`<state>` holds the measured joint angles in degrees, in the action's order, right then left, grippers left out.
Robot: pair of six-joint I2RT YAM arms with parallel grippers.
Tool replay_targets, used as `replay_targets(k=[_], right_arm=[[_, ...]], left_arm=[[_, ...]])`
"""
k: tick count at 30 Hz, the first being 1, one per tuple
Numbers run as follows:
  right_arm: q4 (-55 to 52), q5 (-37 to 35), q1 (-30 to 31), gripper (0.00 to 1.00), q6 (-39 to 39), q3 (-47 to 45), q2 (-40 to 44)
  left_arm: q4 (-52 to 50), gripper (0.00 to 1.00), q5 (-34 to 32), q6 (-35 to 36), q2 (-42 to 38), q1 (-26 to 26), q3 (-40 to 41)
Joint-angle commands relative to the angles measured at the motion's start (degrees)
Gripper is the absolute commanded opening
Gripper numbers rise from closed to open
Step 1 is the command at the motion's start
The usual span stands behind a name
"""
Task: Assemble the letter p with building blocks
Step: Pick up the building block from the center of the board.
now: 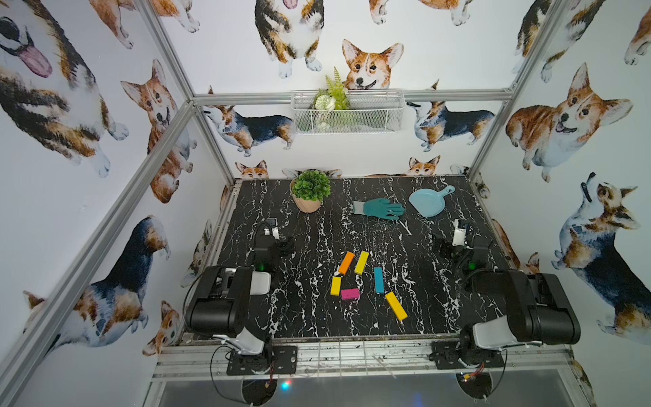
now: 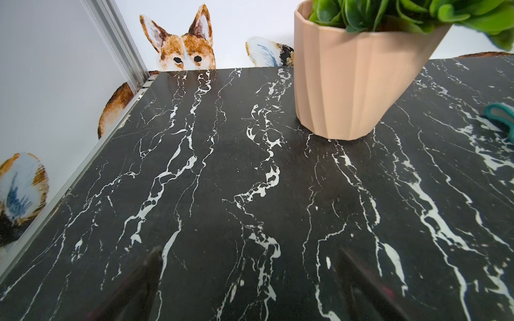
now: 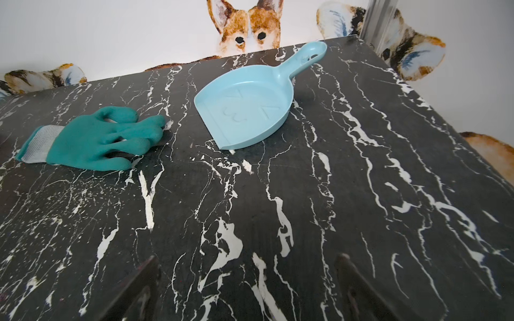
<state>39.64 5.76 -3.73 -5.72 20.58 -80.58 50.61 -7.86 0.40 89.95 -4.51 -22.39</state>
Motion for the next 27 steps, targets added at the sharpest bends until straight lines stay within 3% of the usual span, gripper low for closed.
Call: replay_targets(k=[1, 3, 5, 7, 10, 11, 13, 14, 17, 22, 27], right_arm=[[-12.93, -5.16, 0.94, 1.0, -1.25, 6.23, 6.82], [-19.35, -5.91, 1.52, 1.0, -5.77, 10.4, 11.71], [-28.04, -7.82, 3.31, 1.0, -8.55, 16.0, 14.25], [-40.92, -10.98, 6.79, 1.0, -8.23, 24.33, 13.66], [-52.76, -8.63, 11.33, 1.0, -8.23, 32.75, 9.94], [-53.44, -10.39, 13.71, 1.0, -9.26, 33.66, 9.48], [-53.59, -22.93, 20.51, 1.0, -13.51, 34.22, 9.56], [-55.09, -22.85, 23.32, 1.0, -12.98, 35.06, 9.58], [-57.78, -13.33, 27.73, 1.0, -6.27, 35.27, 9.58], [-60.62, -0.31, 28.54, 1.0, -11.09, 31.98, 10.57], [-68.46, -5.3, 35.97, 1.0, -12.45, 30.11, 10.79]], left_arm=[[0.12, 1.0, -0.78, -0.1, -0.73, 0.14, -0.59], [-5.56, 1.0, -4.1, -1.2, -2.93, 0.24, -3.06], [-20.73, 1.0, -6.64, -2.2, -6.18, 0.23, -10.42], [-30.2, 1.0, -9.16, -3.62, -7.94, 0.22, -16.41], [-36.66, 1.0, -7.63, -5.42, -12.14, 0.12, -22.28], [-39.78, 1.0, -6.6, -6.1, -13.5, 0.13, -24.6], [-45.5, 1.0, -4.91, -6.77, -15.32, 0.14, -29.92], [-48.76, 1.0, -3.66, -6.94, -15.88, 0.14, -32.22], [-57.09, 1.0, 1.04, -7.64, -16.69, -0.18, -36.87], [-67.55, 1.0, 3.59, -7.53, -16.7, -5.9, -38.24], [-71.95, 1.0, -3.54, -7.04, -16.09, -16.6, -34.22]])
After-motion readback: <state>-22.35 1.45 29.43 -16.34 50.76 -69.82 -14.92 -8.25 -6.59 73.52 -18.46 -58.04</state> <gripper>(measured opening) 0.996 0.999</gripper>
